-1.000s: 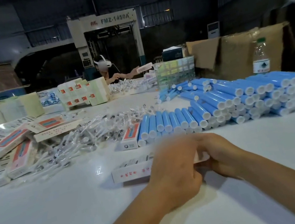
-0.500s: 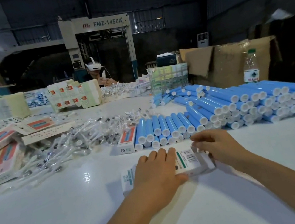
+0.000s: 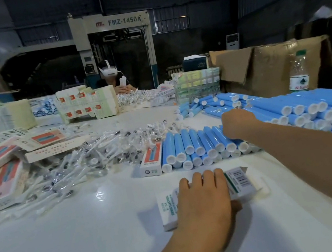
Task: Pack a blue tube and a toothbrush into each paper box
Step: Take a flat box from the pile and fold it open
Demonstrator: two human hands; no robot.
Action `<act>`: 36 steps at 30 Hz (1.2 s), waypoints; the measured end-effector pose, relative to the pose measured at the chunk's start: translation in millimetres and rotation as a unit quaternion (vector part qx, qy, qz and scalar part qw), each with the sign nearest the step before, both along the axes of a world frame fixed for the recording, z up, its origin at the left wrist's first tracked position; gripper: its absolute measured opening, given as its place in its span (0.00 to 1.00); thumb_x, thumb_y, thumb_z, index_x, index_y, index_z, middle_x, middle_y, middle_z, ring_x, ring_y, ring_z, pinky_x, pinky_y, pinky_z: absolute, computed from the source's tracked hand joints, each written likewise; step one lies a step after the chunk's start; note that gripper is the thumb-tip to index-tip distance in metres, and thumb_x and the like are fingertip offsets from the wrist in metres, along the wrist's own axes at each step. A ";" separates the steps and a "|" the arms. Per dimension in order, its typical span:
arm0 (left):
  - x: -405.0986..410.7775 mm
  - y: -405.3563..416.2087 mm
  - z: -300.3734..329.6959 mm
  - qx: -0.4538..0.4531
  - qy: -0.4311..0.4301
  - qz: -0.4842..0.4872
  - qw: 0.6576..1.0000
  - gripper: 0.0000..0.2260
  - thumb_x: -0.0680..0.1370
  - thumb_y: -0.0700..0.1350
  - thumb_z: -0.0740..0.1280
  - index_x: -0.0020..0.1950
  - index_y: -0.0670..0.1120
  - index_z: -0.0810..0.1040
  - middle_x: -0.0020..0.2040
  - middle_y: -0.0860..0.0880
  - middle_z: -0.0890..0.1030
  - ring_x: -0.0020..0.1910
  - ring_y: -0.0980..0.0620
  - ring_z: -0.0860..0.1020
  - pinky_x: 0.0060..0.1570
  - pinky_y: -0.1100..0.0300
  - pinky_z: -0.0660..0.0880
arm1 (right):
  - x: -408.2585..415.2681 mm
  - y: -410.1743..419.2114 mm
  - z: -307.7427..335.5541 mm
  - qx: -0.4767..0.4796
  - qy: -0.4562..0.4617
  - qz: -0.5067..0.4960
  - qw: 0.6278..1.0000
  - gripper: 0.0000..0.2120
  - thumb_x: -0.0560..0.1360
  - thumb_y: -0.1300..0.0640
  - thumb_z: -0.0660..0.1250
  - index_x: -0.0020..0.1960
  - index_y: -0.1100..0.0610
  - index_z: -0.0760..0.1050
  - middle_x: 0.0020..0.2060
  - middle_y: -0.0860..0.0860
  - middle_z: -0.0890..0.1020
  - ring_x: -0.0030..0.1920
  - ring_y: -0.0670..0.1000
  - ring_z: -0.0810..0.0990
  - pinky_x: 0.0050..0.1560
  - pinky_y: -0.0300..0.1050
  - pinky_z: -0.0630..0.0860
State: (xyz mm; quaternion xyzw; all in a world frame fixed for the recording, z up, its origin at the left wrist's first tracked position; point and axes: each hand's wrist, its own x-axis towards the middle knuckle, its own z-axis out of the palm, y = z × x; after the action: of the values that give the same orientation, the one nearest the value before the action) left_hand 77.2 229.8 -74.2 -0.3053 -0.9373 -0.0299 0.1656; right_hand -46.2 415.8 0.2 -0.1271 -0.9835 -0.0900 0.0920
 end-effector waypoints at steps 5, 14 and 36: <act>2.8 0.3 2.1 0.037 0.001 -0.012 0.999 0.25 0.78 0.59 0.60 0.69 0.47 0.60 0.62 0.47 0.69 0.57 0.45 0.66 0.57 0.46 0.61 | -20.5 2.1 0.0 -0.018 -0.031 -0.029 0.999 0.05 0.77 0.58 0.58 0.49 0.57 0.72 0.53 0.55 0.78 0.43 0.54 0.72 0.39 0.46 0.69; -6.4 -6.4 -0.8 -0.008 0.027 0.023 0.999 0.31 0.78 0.66 0.51 0.74 0.48 0.52 0.66 0.49 0.66 0.61 0.47 0.65 0.57 0.52 0.61 | 32.3 10.4 14.9 -0.473 0.138 -0.015 0.870 0.07 0.71 0.57 0.66 0.43 0.59 0.69 0.25 0.53 0.70 0.20 0.50 0.69 0.21 0.36 0.63; 5.7 -1.4 7.9 -0.008 0.038 0.065 0.997 0.31 0.78 0.64 0.42 0.77 0.48 0.48 0.71 0.51 0.64 0.67 0.50 0.65 0.60 0.55 0.65 | 155.1 2.0 -61.6 -0.689 0.308 0.058 0.653 0.04 0.74 0.57 0.67 0.45 0.49 0.77 0.35 0.52 0.81 0.25 0.44 0.69 0.27 0.38 0.65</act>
State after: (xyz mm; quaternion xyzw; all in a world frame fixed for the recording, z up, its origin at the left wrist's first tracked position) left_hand 82.9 228.3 -66.3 -0.2455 -0.9485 -0.0004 0.2002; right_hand 108.9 417.9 -61.4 -0.1170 -0.6835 0.6635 0.2808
